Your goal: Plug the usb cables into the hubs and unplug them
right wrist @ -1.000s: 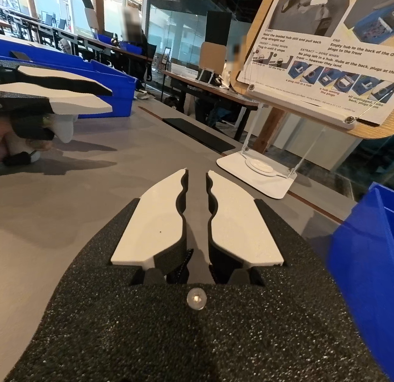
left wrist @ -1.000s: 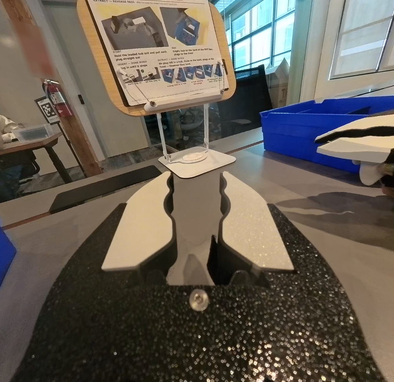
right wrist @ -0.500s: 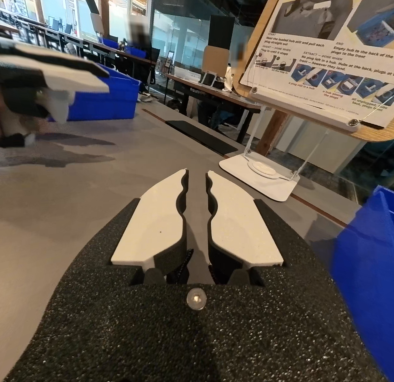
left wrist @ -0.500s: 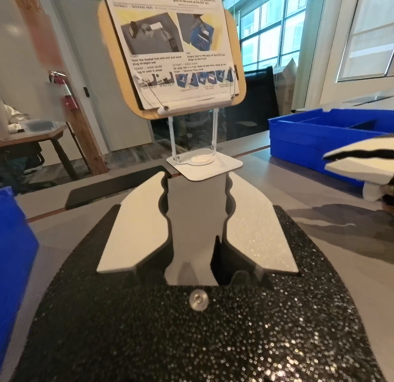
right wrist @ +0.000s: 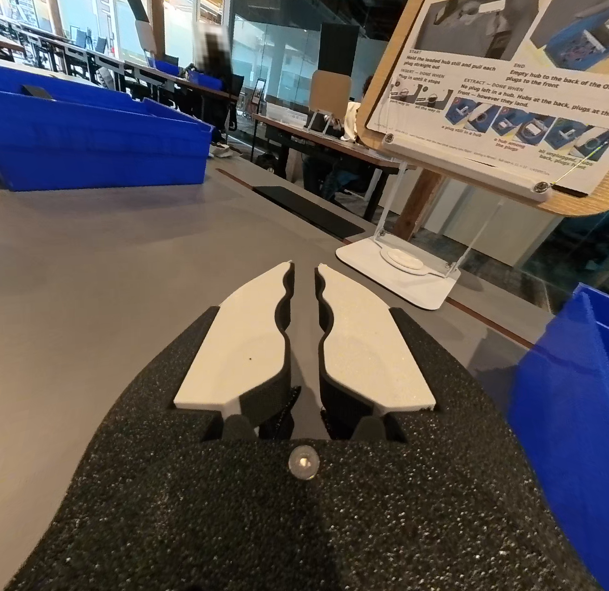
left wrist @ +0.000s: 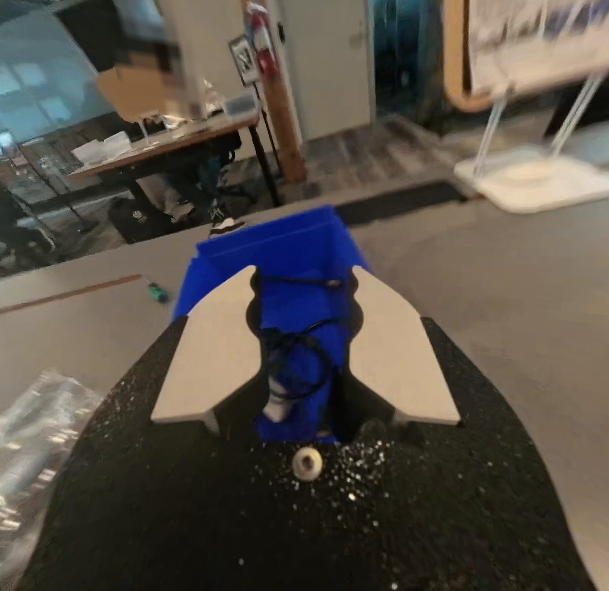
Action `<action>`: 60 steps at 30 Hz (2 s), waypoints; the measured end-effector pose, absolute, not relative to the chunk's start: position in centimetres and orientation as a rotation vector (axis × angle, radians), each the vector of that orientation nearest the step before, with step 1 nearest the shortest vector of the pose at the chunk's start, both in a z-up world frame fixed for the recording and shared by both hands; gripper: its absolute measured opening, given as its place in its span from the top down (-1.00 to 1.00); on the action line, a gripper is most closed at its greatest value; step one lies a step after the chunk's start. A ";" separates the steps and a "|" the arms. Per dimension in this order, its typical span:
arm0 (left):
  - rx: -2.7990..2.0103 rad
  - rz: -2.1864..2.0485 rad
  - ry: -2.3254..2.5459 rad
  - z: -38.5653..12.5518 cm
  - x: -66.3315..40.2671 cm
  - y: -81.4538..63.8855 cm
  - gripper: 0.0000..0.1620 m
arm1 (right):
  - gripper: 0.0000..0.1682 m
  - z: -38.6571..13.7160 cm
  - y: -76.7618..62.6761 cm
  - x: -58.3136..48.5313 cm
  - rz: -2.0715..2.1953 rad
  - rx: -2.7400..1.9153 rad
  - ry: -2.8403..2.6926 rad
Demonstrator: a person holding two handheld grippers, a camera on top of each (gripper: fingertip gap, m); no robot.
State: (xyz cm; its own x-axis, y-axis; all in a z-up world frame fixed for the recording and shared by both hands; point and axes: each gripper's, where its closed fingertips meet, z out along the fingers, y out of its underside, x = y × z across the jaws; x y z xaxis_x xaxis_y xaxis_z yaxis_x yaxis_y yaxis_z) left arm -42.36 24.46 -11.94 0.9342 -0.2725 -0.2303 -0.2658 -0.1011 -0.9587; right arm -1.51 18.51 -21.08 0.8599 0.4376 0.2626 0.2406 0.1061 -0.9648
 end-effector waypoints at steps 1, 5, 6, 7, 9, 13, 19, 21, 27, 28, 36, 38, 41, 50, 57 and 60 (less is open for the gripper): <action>-1.714 0.054 0.523 -12.6 -43.5 25.3 0.41 | 0.87 -21.1 18.5 -1.5 0.155 -1.482 -0.571; -1.892 0.430 1.009 -17.4 -48.3 28.6 0.37 | 0.88 -21.2 18.5 -1.6 0.145 -1.482 -0.577; -1.951 0.511 1.123 -18.8 -49.4 29.0 0.36 | 0.88 -21.2 18.5 -1.6 0.143 -1.482 -0.577; -2.006 0.574 1.222 -20.1 -50.4 29.4 0.32 | 0.88 -21.2 18.5 -1.6 0.142 -1.483 -0.578; -2.082 0.647 1.362 -21.7 -51.7 29.9 0.25 | 0.88 -21.2 18.5 -1.6 0.142 -1.484 -0.580; -2.116 0.556 1.566 -23.4 -51.1 30.6 0.26 | 0.88 -21.3 18.6 -1.6 0.142 -1.489 -0.583; -2.153 0.586 1.752 -24.8 -50.9 31.7 0.26 | 0.88 -21.4 18.5 -1.8 0.143 -1.487 -0.596; -2.135 0.641 1.815 -25.0 -50.8 32.2 0.28 | 0.88 -21.4 18.5 -1.9 0.142 -1.491 -0.601; -2.129 0.755 1.954 -26.1 -50.7 33.4 0.37 | 0.89 -21.6 18.5 -2.1 0.139 -1.493 -0.619; -2.134 0.747 1.951 -26.1 -50.6 33.7 0.38 | 0.89 -21.6 18.5 -2.1 0.138 -1.494 -0.621; -2.288 0.790 2.029 -27.2 -51.2 33.9 0.36 | 0.89 -21.8 18.4 -2.3 0.138 -1.496 -0.640; -2.287 0.828 2.078 -27.3 -51.2 34.0 0.34 | 0.89 -21.8 18.4 -2.5 0.137 -1.495 -0.648; -2.341 0.840 2.128 -27.5 -51.2 33.8 0.37 | 0.89 -21.9 18.3 -2.6 0.133 -1.494 -0.659; -2.466 0.757 2.128 -28.2 -51.0 33.2 0.55 | 0.90 -22.0 18.2 -3.0 0.126 -1.491 -0.690; -2.396 0.689 2.033 -26.8 -50.5 33.1 0.56 | 0.90 -22.1 18.2 -3.1 0.119 -1.490 -0.706; -2.348 0.701 2.001 -25.5 -50.6 33.0 0.56 | 0.90 -22.2 18.2 -3.3 0.119 -1.489 -0.714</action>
State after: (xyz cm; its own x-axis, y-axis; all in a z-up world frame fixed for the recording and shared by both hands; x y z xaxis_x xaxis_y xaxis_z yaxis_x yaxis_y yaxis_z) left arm -50.55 32.97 -25.52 0.1020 -0.9436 -0.3149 -0.9340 -0.1998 0.2963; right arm -3.26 18.15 -22.17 0.7928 0.4920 0.3597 0.3492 0.1169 -0.9297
